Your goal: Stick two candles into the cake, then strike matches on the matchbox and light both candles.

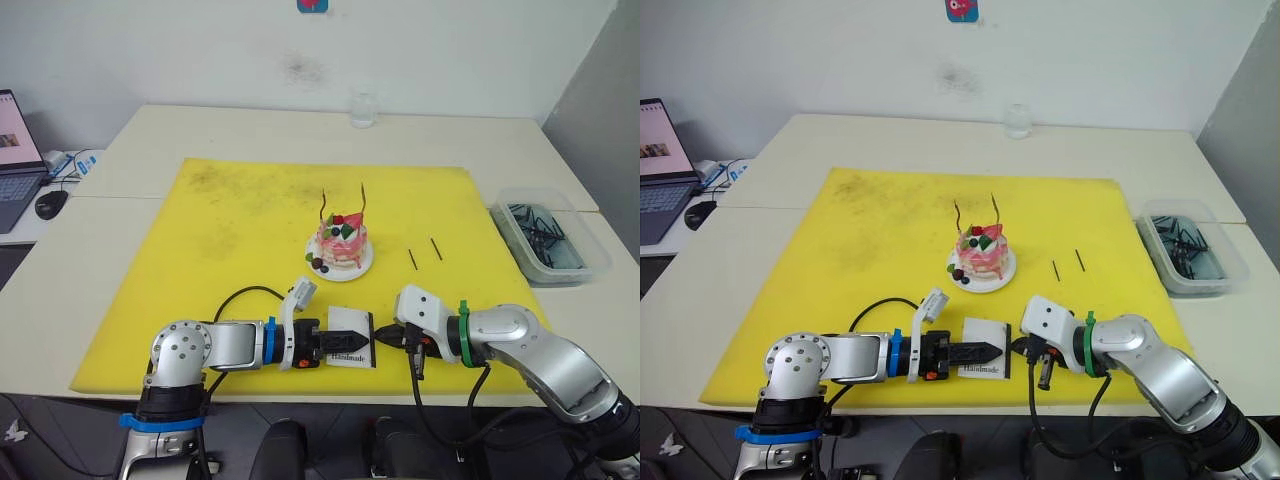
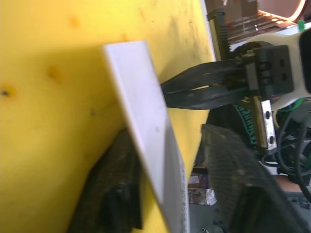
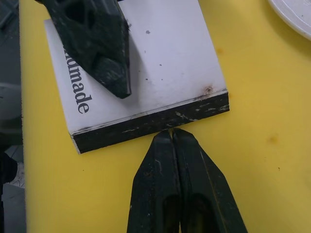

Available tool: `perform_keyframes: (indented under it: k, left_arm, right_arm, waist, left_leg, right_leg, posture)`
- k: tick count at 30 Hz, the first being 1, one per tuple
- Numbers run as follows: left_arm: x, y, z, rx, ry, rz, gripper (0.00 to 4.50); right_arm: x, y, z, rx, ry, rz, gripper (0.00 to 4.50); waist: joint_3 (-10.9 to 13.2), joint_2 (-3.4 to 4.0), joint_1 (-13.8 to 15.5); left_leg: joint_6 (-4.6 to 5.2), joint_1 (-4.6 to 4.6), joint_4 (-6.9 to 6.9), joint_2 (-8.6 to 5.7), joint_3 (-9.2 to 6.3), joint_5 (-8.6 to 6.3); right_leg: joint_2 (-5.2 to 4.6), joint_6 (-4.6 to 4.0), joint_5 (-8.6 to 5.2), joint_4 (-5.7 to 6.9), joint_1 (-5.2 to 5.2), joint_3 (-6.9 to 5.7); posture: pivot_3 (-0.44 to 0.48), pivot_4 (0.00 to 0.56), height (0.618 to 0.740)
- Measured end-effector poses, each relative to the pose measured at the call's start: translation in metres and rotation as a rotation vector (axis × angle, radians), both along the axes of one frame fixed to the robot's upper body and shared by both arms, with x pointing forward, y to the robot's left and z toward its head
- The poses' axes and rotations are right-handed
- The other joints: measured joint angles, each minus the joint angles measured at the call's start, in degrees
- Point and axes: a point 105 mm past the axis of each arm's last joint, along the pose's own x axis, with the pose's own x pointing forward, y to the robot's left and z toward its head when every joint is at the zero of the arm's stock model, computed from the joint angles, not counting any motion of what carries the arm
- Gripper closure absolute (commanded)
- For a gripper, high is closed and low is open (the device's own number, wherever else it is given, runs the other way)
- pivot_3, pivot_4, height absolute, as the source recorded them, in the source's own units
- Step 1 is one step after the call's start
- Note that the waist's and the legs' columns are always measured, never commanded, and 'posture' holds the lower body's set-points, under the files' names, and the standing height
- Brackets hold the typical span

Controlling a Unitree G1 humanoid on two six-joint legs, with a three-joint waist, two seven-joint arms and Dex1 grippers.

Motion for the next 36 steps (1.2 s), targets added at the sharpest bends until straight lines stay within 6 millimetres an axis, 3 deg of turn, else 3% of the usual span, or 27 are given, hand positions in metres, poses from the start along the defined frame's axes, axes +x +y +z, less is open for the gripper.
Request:
perform_keyframes:
  k: [3,27,31,36]
  left_arm:
    - [-0.001,-0.001,0.0,0.01,-0.01,-0.006,4.48]
    - [-0.004,-0.002,0.001,-0.017,-0.023,0.0,4.48]
    - [-0.005,0.002,0.012,-0.09,-0.042,0.007,4.48]
    - [-0.007,0.02,0.049,-0.156,-0.209,0.011,4.48]
  right_arm:
    - [0.0,0.001,-0.001,0.003,0.008,-0.005,4.5]
    - [-0.004,-0.004,0.0,0.012,0.021,-0.024,4.5]
    - [-0.001,-0.018,0.016,0.04,0.009,-0.077,4.5]
    - [0.001,-0.03,0.049,0.14,-0.044,-0.141,4.5]
  waist:
    - [0.0,0.0,0.0]
    - [0.0,0.01,0.0]
    - [0.0,-0.01,-0.1]
    - [0.0,-0.04,0.0]
  left_leg:
    - [0.0,0.01,-0.01,0.02,0.0,0.0]
    - [0.0,0.0,-0.03,0.02,0.0,0.0]
    - [-0.01,-0.03,-0.04,0.03,0.03,-0.01]
    - [-0.02,-0.05,-0.11,0.05,-0.03,-0.01]
  right_leg:
    - [0.0,0.0,0.0,0.0,0.0,-0.01]
    - [-0.01,-0.02,-0.02,-0.03,-0.01,-0.01]
    - [-0.03,-0.02,-0.02,-0.05,-0.05,0.01]
    - [-0.03,-0.11,-0.07,-0.06,-0.07,-0.05]
  posture:
    - [0.0,0.15,0.74]
    - [0.0,0.15,0.74]
    - [0.0,0.15,0.74]
    - [0.0,0.15,0.74]
